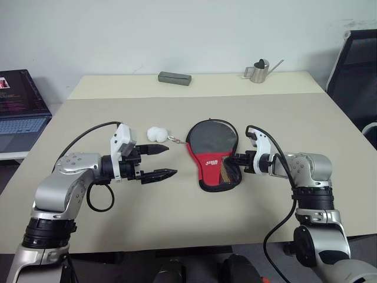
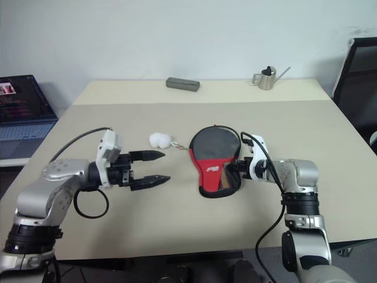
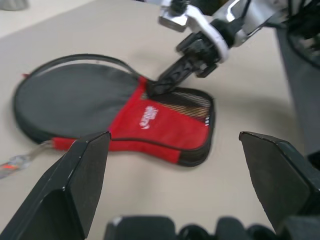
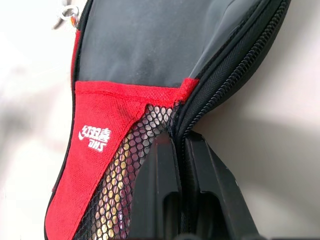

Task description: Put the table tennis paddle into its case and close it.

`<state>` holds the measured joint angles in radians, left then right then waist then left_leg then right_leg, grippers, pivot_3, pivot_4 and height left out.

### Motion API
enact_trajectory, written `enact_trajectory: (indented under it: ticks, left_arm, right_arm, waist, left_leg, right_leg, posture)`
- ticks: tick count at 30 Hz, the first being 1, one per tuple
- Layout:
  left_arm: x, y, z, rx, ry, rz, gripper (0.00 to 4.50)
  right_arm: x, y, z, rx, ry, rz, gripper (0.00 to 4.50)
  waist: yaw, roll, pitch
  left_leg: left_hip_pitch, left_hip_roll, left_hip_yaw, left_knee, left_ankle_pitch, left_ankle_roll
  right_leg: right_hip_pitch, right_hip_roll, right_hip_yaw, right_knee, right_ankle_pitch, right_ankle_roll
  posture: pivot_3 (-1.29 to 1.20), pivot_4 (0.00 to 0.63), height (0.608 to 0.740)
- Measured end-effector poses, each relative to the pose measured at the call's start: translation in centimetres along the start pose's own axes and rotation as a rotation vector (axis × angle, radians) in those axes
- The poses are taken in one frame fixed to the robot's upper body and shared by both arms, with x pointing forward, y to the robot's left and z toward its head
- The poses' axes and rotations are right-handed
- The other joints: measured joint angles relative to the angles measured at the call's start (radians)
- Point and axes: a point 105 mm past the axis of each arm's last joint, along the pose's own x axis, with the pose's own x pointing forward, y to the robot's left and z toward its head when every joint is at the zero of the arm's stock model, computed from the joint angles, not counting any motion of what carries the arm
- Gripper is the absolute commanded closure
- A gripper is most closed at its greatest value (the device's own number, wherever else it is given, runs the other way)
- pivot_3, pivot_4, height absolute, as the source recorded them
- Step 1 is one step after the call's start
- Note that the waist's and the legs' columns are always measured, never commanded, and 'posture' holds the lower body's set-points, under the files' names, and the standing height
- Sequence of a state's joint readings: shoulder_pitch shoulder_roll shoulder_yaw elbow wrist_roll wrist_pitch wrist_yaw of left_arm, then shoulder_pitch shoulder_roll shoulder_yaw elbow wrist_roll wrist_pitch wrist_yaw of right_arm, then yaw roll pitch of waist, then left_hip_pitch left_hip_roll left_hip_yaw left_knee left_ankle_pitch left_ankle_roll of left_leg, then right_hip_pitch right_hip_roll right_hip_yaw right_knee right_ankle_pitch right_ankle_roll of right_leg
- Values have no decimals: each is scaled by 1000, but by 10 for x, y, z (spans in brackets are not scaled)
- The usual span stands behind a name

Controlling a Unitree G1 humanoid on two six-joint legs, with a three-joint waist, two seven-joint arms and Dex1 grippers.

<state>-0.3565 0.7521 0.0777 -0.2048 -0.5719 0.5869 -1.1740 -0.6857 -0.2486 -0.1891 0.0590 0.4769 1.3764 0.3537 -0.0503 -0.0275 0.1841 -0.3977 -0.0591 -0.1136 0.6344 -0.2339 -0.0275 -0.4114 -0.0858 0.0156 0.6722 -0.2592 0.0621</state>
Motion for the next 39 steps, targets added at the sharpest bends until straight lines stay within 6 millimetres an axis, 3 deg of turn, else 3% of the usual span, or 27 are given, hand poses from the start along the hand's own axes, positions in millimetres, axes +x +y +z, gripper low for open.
enact_trajectory:
  ticks: [23, 39]
  left_arm:
    - [-7, -55, -15, -72, 119, -238, 0]
    - [-10, -78, -19, -86, 166, -355, 0]
  right_arm:
    - [-42, 21, -70, 32, 36, 38, 4469]
    - [-67, 25, -95, 31, 122, 56, 4469]
  waist:
    - [3, 0, 0]
    - [7, 0, 0]
  left_leg:
    - [0, 1, 0, -6, -1, 2]
    - [1, 1, 2, -6, -1, 2]
  right_leg:
    - [2, 0, -1, -9, 0, 0]
    - [5, 0, -2, -10, -1, 0]
  posture:
    - [0, 150, 740]
    - [0, 150, 740]
